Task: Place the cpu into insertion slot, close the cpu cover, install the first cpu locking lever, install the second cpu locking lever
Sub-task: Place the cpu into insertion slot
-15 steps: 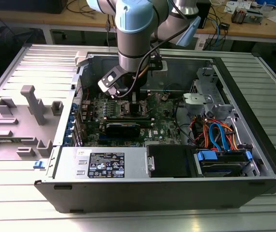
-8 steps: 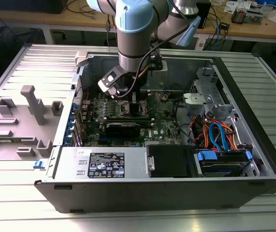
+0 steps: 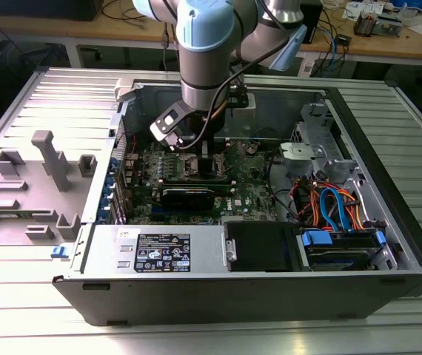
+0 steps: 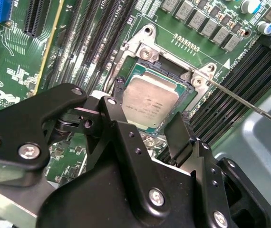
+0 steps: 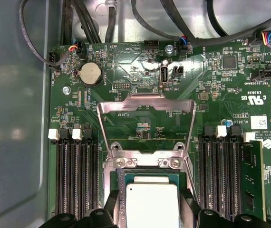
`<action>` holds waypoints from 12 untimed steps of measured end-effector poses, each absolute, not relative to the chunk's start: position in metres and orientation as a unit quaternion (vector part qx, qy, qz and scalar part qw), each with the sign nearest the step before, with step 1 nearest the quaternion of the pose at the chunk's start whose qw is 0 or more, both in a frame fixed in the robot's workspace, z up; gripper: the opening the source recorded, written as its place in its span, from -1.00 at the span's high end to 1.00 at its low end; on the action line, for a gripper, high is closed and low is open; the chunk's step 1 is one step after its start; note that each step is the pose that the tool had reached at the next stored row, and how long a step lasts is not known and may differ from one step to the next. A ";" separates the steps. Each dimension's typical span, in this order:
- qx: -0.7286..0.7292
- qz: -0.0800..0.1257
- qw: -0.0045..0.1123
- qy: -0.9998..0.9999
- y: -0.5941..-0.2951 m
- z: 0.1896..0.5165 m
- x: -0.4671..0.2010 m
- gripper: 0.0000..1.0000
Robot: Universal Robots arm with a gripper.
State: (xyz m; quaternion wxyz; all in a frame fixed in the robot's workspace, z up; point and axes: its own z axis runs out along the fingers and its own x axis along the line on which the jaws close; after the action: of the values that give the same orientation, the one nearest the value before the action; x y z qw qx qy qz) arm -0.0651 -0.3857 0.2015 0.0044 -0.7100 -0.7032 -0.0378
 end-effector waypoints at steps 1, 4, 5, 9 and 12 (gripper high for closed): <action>-0.710 -0.038 0.004 -0.703 -0.385 0.201 -0.065 -0.23; -0.712 -0.038 0.004 -0.701 -0.384 0.199 -0.065 -0.23; -0.713 -0.038 0.004 -0.700 -0.384 0.199 -0.065 -0.23; -0.716 -0.038 0.004 -0.697 -0.383 0.199 -0.065 -0.23; -0.718 -0.038 0.004 -0.695 -0.383 0.199 -0.065 -0.23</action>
State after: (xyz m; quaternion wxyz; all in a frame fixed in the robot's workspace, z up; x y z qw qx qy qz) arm -0.0651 -0.3827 0.1987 0.0042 -0.7183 -0.6947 -0.0379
